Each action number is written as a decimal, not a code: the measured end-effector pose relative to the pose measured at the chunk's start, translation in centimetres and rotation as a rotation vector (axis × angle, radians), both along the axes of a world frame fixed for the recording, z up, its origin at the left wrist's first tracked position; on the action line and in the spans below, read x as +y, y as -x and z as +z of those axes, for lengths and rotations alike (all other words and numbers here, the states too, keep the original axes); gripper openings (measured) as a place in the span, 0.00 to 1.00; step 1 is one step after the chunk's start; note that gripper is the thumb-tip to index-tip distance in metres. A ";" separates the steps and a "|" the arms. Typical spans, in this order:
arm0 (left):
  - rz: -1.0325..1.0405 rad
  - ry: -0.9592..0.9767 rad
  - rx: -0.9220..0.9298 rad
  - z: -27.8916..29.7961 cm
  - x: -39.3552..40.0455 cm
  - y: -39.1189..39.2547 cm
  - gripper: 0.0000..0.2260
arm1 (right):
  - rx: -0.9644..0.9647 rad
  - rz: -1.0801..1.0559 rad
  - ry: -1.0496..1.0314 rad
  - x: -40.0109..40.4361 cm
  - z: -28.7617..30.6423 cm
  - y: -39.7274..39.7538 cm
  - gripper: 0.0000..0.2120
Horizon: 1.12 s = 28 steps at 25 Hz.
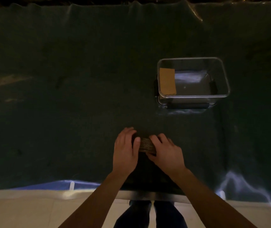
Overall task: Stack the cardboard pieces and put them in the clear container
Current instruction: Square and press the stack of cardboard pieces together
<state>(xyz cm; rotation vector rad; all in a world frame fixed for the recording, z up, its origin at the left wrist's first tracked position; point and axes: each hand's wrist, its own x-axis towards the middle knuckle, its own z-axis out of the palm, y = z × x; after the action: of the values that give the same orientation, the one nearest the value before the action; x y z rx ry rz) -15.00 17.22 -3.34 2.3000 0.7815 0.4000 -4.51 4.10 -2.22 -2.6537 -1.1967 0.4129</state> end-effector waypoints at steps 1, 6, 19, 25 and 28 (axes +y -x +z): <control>-0.043 -0.078 0.001 0.0 0.3 0.6 0.23 | 0.012 0.003 0.002 0.1 0.1 -0.1 0.24; -0.368 -0.422 0.241 -0.3 -1.3 2.4 0.28 | -0.001 0.009 0.014 0.0 -0.1 -0.2 0.24; -0.461 -0.446 0.233 1.3 0.9 -0.7 0.28 | -0.031 0.005 -0.054 0.0 -0.1 -0.1 0.31; -0.497 -0.290 0.246 1.4 1.6 -0.3 0.26 | 0.668 -0.736 -0.945 -4.0 -0.1 4.4 0.47; -0.508 -0.286 0.244 1.4 1.8 -0.7 0.25 | 0.871 -0.792 -0.896 -2.9 0.1 6.4 0.44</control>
<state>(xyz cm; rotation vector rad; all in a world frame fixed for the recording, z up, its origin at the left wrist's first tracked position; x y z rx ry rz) -14.34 18.99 -1.92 2.7386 0.2320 -0.0034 -10.94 1.22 -2.12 -1.6188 0.0174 0.5854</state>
